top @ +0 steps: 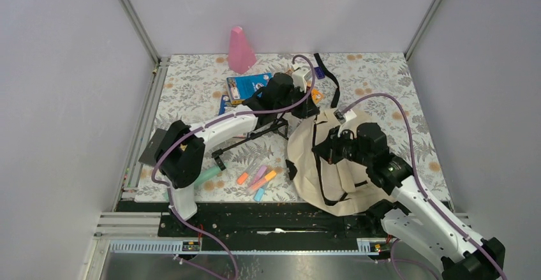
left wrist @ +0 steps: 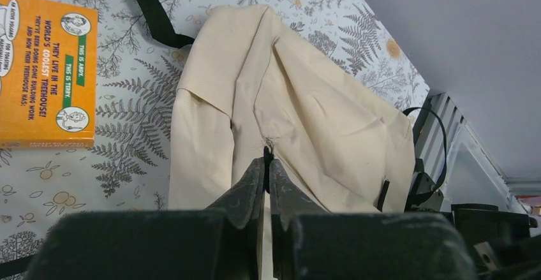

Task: Pack the student bag
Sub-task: Unzip the student bag at the center of the board.

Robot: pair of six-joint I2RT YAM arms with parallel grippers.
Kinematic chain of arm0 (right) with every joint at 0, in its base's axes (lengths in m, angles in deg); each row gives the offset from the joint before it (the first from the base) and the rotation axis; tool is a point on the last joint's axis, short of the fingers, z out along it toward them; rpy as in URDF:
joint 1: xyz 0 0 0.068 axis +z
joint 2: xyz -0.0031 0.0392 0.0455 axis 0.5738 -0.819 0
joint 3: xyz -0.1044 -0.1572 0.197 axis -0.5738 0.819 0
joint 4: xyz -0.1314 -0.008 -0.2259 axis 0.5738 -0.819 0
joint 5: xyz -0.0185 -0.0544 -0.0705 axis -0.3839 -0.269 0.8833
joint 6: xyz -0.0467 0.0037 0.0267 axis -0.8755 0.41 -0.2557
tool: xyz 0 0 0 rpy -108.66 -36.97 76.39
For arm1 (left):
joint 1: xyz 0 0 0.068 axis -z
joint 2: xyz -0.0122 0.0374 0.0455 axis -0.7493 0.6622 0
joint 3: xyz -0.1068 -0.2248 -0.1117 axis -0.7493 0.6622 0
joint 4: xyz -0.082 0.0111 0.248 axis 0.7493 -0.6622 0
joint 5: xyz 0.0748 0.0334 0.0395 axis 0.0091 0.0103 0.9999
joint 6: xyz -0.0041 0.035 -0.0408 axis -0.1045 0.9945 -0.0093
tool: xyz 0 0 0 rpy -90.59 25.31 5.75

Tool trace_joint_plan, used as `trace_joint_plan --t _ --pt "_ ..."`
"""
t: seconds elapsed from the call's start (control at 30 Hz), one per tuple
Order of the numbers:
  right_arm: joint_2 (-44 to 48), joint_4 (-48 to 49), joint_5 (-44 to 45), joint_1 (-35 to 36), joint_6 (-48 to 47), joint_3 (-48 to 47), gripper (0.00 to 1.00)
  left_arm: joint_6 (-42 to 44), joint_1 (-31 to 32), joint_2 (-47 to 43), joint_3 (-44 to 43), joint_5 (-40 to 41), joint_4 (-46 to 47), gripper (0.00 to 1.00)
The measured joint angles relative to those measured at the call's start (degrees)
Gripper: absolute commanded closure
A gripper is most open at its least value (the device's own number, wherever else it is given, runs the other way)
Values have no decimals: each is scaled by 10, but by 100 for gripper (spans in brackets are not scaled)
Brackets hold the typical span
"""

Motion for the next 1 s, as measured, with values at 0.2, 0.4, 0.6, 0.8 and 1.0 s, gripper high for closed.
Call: trace_joint_plan --t 0.2,0.4,0.6,0.8,1.0 --pt "42 -24 10 -1 -9 0 100 9 3 37 -44 -12 -37 100" --pt "78 -48 20 -2 -12 0 100 10 3 47 -63 -11 -60 100" --pt "99 -51 41 -3 -13 0 100 8 3 80 -110 -16 -86 100" --pt "117 -66 64 -5 -13 0 100 6 7 120 -170 -4 -134 100" --pt "137 -83 80 -5 -14 -1 100 3 11 145 -210 17 -173 100"
